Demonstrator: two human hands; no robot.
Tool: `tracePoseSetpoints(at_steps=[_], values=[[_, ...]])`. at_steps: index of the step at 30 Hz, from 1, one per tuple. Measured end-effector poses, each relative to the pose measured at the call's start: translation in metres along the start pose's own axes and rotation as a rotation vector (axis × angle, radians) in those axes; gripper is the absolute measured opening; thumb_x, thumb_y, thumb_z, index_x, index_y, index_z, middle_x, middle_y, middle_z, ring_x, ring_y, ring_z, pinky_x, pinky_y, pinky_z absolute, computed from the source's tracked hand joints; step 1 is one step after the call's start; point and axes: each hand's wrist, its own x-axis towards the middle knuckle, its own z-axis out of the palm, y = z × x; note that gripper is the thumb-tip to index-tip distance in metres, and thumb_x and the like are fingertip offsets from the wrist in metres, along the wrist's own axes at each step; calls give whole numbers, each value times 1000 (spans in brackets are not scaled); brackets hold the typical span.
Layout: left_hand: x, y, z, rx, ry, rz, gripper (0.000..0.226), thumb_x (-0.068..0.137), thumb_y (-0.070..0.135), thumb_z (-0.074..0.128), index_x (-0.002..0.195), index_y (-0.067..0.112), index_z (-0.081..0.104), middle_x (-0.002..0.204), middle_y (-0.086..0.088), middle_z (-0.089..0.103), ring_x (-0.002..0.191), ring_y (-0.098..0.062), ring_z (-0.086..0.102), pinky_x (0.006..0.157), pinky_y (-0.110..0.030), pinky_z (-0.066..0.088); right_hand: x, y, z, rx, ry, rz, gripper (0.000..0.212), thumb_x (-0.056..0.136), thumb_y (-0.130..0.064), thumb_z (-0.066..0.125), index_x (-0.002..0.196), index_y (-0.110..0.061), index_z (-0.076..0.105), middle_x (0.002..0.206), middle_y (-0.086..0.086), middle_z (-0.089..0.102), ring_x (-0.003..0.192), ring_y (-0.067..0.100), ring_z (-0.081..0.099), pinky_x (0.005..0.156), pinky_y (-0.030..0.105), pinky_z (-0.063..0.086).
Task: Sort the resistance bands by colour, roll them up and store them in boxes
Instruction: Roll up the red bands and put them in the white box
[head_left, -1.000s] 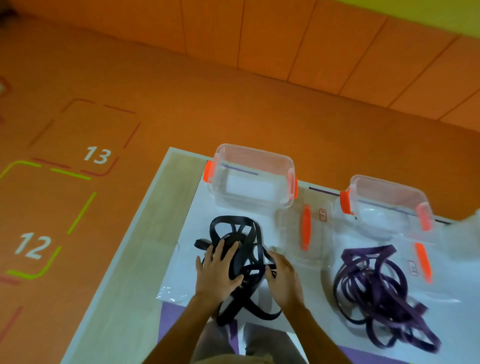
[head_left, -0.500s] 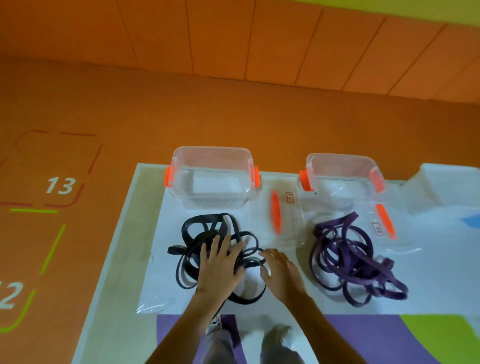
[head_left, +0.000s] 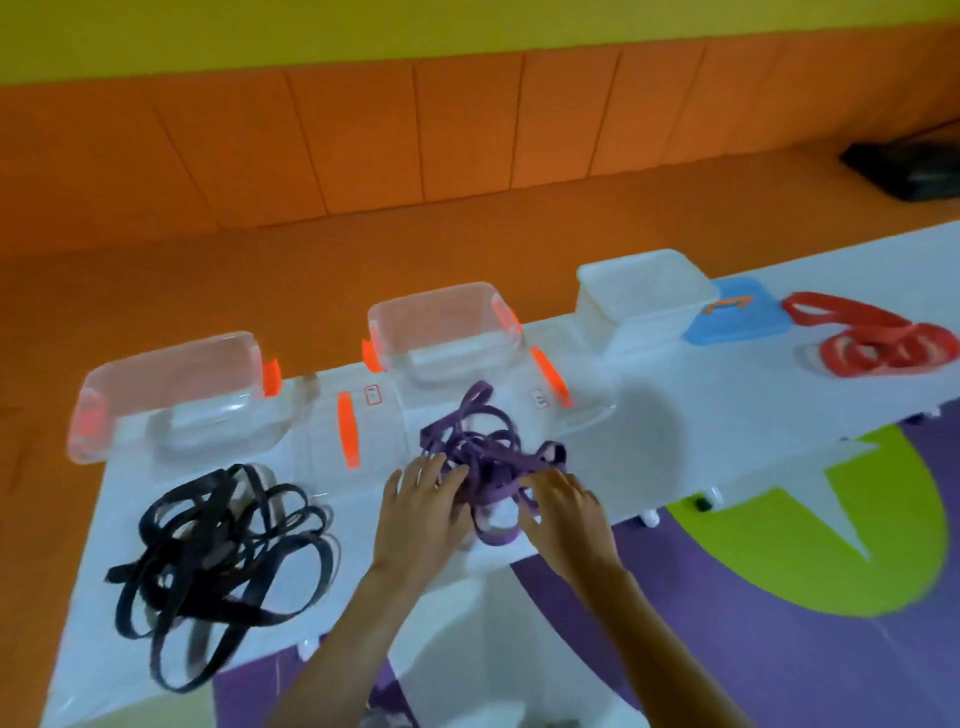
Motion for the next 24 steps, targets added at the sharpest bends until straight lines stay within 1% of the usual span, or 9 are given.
tracePoseSetpoints(at_steps=[2, 5, 8, 9, 11, 13, 18, 22, 24], values=[[11, 51, 3, 9, 13, 55, 49, 87, 41, 78, 131, 20, 72, 139, -9, 66, 132, -36, 60, 110, -53, 49, -17, 50, -23, -47, 24, 30, 27, 96, -32, 60, 121, -25, 68, 120, -4, 67, 112, 24, 64, 85, 37, 51], [26, 125, 8, 43, 6, 117, 45, 95, 40, 68, 137, 23, 66, 138, -1, 64, 132, -30, 58, 107, -47, 48, -39, 117, -57, -62, 69, 115, 35, 97, -38, 57, 130, -28, 66, 127, -7, 66, 119, 22, 62, 89, 37, 51], [45, 189, 17, 60, -22, 192, 34, 94, 36, 63, 126, 24, 67, 121, 3, 65, 121, -27, 61, 97, -42, 49, -54, 175, -86, -17, 110, 200, 38, 96, -38, 60, 132, -28, 67, 130, -7, 67, 121, 22, 62, 92, 37, 51], [53, 209, 21, 65, -32, 220, 36, 95, 36, 64, 128, 23, 67, 122, 1, 66, 121, -28, 62, 97, -44, 49, -56, 194, -94, -3, 120, 229, 38, 96, -38, 60, 131, -27, 67, 130, -7, 67, 122, 22, 62, 92, 38, 52], [71, 247, 31, 97, -57, 268, 46, 99, 40, 60, 142, 23, 60, 135, -1, 61, 130, -28, 56, 103, -45, 47, -57, 230, -108, 30, 143, 291, 37, 95, -38, 62, 130, -27, 68, 130, -8, 68, 121, 21, 63, 91, 37, 52], [92, 280, 43, 139, -70, 309, 51, 103, 46, 49, 151, 28, 48, 147, 4, 52, 140, -22, 46, 111, -41, 39, -55, 265, -119, 42, 162, 341, 36, 94, -38, 62, 128, -28, 69, 129, -8, 68, 120, 21, 63, 91, 37, 52], [158, 362, 72, 114, -91, 382, 47, 104, 48, 44, 148, 30, 47, 151, 8, 46, 143, -19, 40, 115, -39, 33, -34, 357, -143, 23, 158, 417, 36, 93, -39, 62, 127, -29, 68, 127, -8, 68, 118, 21, 64, 89, 36, 48], [216, 430, 96, 45, -127, 403, 50, 103, 45, 49, 151, 32, 41, 166, 2, 27, 147, -21, 36, 119, -43, 33, -5, 435, -165, 14, 122, 470, 38, 96, -42, 60, 133, -31, 64, 134, -9, 64, 123, 21, 61, 93, 37, 49], [248, 462, 105, 15, -141, 428, 53, 104, 44, 49, 154, 33, 37, 168, 2, 24, 148, -20, 36, 118, -43, 34, 13, 472, -178, 24, 115, 502, 39, 97, -42, 61, 134, -31, 63, 137, -9, 62, 125, 20, 60, 96, 37, 48]])
